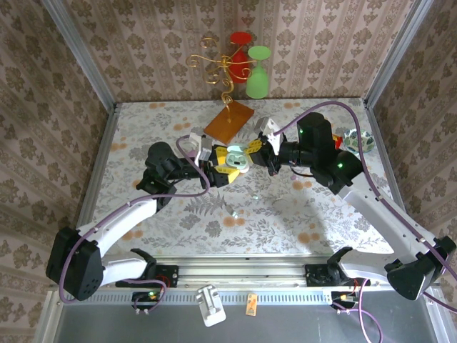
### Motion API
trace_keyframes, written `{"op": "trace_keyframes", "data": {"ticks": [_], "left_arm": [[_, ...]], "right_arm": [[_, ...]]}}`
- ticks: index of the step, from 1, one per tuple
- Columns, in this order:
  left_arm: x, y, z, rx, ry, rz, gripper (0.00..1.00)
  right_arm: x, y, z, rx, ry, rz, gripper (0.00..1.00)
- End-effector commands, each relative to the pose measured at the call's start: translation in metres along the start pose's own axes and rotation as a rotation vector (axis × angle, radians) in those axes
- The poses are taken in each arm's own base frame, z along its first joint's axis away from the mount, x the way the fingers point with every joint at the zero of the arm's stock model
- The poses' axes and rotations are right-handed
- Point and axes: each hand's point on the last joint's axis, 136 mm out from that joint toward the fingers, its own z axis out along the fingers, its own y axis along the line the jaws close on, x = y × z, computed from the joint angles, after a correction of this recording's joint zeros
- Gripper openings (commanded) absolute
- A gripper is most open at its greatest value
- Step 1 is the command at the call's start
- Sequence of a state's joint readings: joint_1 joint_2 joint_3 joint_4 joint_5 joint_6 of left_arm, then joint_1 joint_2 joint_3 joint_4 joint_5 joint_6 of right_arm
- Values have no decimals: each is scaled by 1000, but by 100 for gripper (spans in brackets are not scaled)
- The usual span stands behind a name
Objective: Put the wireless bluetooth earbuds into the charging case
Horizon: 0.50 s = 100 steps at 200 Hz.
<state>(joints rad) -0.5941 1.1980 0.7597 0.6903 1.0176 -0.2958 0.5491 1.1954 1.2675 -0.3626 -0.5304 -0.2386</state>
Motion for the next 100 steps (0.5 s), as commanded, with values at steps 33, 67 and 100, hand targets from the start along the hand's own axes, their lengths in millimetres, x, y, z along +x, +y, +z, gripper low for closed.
{"op": "trace_keyframes", "data": {"ticks": [33,67,100], "left_arm": [[-8,-7,0,32,-18,40,56],[-9,-8,0,34,-20,42,54],[-8,-8,0,38,-18,39,47]], "right_arm": [[-1,6,0,-31,-2,-3,0],[-1,7,1,-35,3,-3,0],[-1,8,1,-40,4,-2,0]]}}
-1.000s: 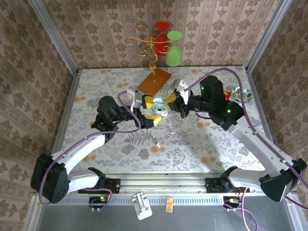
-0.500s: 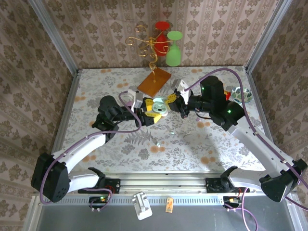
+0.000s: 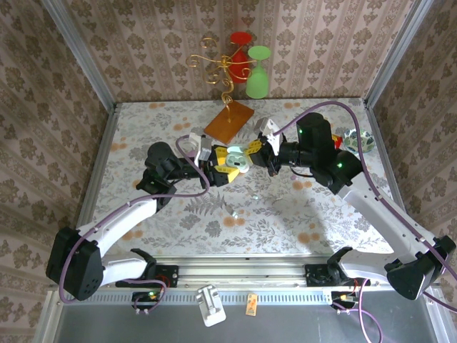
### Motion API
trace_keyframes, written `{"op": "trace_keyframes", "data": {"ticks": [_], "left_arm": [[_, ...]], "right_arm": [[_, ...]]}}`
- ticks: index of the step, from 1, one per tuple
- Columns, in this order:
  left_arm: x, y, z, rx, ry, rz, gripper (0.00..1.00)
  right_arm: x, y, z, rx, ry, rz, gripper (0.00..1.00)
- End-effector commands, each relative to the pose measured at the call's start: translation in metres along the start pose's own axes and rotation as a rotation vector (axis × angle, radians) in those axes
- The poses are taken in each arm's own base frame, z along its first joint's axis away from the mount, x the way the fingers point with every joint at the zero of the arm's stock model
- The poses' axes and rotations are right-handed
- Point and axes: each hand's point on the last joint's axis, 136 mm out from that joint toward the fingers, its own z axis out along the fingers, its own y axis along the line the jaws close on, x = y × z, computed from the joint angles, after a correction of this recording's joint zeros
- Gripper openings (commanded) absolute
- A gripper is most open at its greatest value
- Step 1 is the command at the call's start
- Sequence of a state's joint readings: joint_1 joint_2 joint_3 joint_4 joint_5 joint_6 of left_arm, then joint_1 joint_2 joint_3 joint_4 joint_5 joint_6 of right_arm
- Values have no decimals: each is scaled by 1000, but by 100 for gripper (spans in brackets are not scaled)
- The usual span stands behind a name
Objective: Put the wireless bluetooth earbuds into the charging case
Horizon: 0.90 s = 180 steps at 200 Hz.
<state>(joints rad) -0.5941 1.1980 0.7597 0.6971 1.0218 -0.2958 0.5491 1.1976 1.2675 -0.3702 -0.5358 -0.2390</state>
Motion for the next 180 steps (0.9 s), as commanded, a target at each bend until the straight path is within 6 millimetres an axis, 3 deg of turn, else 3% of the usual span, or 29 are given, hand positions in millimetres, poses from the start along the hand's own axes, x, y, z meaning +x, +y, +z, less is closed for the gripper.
{"op": "trace_keyframes", "data": {"ticks": [1,29,59,88,119,157,180], "left_arm": [[-7,-8,0,34,-16,35,47],[-7,-8,0,35,-15,34,38],[-6,-8,0,33,-15,35,36],[-5,-6,-1,24,-14,39,35],[-3,-4,-1,14,-16,39,34],[-2,2,-2,-3,-31,34,34],[-1,7,-4,-17,-48,32,34]], "right_arm": [[-3,7,0,-33,-3,-7,0],[-2,7,1,-35,-1,-2,0],[-6,7,-2,-32,-14,-2,0],[-9,8,-4,-27,-28,-2,10],[-13,8,-7,-20,-46,3,41],[-24,7,-14,3,-79,27,67],[-32,4,-22,39,-125,36,74]]}}
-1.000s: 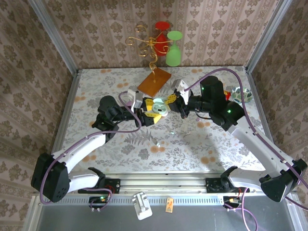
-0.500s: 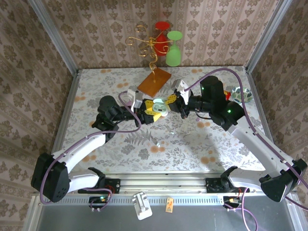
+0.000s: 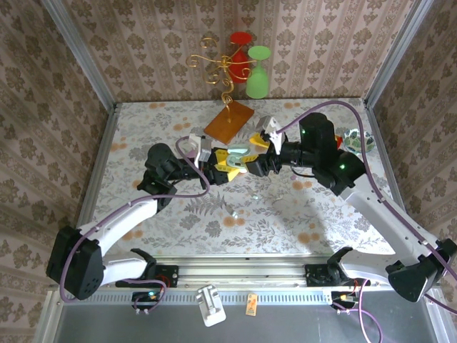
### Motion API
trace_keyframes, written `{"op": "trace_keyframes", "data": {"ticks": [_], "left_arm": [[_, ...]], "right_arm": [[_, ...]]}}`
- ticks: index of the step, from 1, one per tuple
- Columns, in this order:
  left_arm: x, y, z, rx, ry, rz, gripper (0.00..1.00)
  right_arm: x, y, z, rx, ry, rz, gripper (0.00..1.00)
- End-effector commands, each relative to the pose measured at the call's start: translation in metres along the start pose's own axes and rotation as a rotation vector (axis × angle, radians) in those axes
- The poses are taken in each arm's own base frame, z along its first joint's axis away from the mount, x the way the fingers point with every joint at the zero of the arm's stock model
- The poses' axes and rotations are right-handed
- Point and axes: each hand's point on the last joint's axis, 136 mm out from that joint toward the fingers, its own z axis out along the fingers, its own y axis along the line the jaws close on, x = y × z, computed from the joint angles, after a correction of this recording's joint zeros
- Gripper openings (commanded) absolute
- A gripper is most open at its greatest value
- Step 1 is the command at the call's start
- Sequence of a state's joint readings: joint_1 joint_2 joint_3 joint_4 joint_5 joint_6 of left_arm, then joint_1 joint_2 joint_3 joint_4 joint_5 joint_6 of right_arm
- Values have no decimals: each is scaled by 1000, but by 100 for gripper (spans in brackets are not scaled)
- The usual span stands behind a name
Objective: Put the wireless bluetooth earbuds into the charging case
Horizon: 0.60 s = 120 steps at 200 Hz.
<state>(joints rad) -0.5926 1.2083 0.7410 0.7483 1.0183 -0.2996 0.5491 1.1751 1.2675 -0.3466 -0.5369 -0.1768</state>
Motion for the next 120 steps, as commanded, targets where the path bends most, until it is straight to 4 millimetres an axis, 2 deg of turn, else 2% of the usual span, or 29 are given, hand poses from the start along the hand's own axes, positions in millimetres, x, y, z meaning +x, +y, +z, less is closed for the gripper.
{"op": "trace_keyframes", "data": {"ticks": [1,19,46,63,97,120], "left_arm": [[-3,6,-3,-17,-36,18,34],[-2,12,-6,-36,-49,13,34],[1,24,-10,-70,-69,4,35],[6,27,-14,-86,-76,9,35],[16,31,-22,-127,-75,42,35],[27,40,-27,-149,-60,40,35]], "right_arm": [[-22,3,-14,33,-90,-3,75],[-28,-2,-21,80,-135,7,80],[-32,-20,-30,190,-204,72,82],[-23,-36,-35,285,-225,140,81],[18,-68,-46,470,-217,334,79],[56,-76,-48,528,-157,455,78]]}}
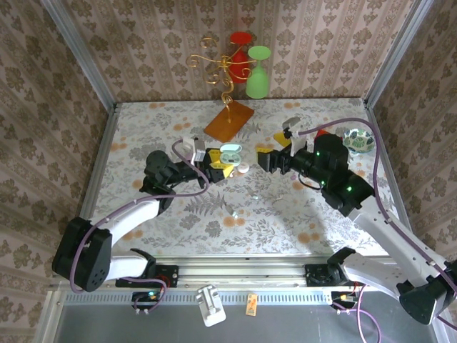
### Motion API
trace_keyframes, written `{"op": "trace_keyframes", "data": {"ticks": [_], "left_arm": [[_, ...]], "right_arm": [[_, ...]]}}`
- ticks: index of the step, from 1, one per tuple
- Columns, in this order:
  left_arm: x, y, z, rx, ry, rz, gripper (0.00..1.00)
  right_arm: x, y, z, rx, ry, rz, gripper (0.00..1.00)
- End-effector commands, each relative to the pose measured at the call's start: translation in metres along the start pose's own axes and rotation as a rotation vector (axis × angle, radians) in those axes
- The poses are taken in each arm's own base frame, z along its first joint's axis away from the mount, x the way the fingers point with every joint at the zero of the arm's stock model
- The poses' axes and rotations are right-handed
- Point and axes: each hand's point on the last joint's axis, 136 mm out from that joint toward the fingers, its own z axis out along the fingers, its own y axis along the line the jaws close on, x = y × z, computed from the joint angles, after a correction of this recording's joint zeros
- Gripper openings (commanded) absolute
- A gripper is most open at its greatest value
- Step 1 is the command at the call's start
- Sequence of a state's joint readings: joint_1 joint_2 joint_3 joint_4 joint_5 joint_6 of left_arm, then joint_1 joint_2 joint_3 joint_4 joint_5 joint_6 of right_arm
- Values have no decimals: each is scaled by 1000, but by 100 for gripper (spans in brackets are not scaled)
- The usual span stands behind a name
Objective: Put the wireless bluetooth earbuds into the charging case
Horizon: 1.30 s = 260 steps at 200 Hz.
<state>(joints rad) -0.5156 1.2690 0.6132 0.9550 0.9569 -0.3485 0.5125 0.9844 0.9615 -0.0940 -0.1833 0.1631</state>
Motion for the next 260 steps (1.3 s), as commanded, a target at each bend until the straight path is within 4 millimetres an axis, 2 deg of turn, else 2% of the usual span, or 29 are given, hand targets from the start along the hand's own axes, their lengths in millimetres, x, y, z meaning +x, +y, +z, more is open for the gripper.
{"op": "trace_keyframes", "data": {"ticks": [1,37,69,80,85,118,146,155,157,164,201,260], "left_arm": [[-4,6,-4,-14,-30,64,35],[-9,13,-9,-23,-74,92,34],[-14,15,-8,-15,-82,116,34],[-14,14,-7,-6,-80,119,34],[-15,23,-14,-32,-80,123,34],[-18,25,-21,-35,-82,124,34],[-18,28,-30,-68,-90,132,34],[-17,29,-32,-79,-91,135,34],[-17,30,-33,-82,-91,135,34],[-17,30,-34,-85,-91,139,34],[-16,31,-39,-92,-93,148,34],[-21,32,-38,-87,-96,151,34]], "right_arm": [[11,-29,-7,147,-13,157,78],[67,-45,-1,213,105,211,79],[111,-51,18,236,239,268,78],[124,-48,26,227,275,273,78],[130,-47,30,224,294,278,78],[176,-34,51,198,459,328,72],[210,-16,62,193,583,324,69],[215,-15,63,207,606,321,67],[223,-16,64,216,632,320,66],[232,-16,65,226,666,313,64],[259,-22,67,268,790,266,55],[275,-25,88,278,842,277,54]]}}
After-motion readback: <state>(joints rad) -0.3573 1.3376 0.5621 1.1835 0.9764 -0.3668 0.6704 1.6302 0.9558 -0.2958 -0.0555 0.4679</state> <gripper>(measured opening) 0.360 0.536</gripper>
